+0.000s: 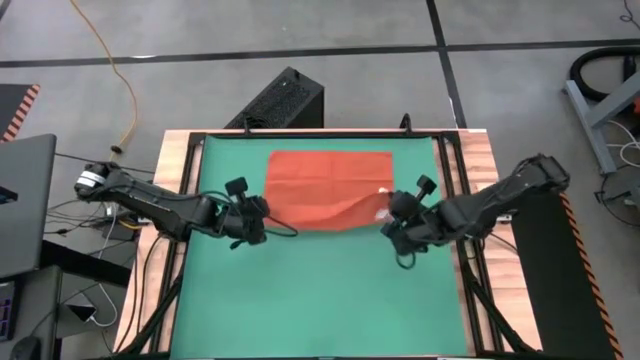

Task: Roll towel into tight, uniform cylinder
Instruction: Fold the orange towel

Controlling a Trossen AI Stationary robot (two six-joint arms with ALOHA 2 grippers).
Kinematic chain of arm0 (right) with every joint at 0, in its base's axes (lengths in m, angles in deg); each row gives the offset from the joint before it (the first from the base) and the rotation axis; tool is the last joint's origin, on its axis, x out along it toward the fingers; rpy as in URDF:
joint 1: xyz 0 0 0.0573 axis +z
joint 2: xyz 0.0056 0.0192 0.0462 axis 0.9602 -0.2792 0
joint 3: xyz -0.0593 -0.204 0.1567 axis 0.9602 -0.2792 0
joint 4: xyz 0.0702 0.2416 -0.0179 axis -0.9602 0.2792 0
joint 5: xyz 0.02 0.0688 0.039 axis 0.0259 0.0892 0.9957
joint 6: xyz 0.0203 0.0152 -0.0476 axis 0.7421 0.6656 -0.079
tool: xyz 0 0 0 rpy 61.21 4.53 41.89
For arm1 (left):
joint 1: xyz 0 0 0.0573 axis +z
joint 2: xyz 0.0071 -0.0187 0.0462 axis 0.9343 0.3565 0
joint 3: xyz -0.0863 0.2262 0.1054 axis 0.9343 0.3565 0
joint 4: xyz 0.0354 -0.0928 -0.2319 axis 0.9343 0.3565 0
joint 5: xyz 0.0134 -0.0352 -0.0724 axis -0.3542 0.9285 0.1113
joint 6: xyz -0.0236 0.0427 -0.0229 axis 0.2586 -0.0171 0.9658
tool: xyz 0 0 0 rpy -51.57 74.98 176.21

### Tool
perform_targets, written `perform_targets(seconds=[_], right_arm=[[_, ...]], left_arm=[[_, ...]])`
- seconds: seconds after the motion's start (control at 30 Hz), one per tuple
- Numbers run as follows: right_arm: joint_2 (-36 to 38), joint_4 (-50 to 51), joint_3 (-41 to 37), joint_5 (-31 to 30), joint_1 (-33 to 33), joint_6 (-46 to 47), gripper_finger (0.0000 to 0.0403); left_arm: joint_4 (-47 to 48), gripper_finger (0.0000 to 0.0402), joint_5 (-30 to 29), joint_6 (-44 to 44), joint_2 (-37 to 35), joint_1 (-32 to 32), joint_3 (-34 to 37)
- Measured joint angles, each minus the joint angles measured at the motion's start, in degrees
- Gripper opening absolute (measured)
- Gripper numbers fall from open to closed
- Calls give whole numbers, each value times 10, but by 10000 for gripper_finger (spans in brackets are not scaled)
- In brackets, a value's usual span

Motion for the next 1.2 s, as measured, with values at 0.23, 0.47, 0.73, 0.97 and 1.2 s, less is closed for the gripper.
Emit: perform_targets(seconds=[0.23, 0.47, 0.73, 0.97, 1.2], right_arm=[[-46, 19, 0, 0, -122, -59, 0], [-74, 2, 0, 0, -202, -136, 0], [-70, -69, 0, 0, -249, -225, 0], [-75, -73, 0, 27, -290, -242, 0], [-75, -80, 0, 43, -327, -261, 0]], left_arm=[[-52, 0, -40, -91, 0, 52, 2], [-100, 0, -14, -180, 0, 130, 2], [-141, 0, 69, -236, 0, 220, 3], [-207, 0, 91, -278, 0, 273, 43], [-255, 0, 103, -310, 0, 306, 74]])
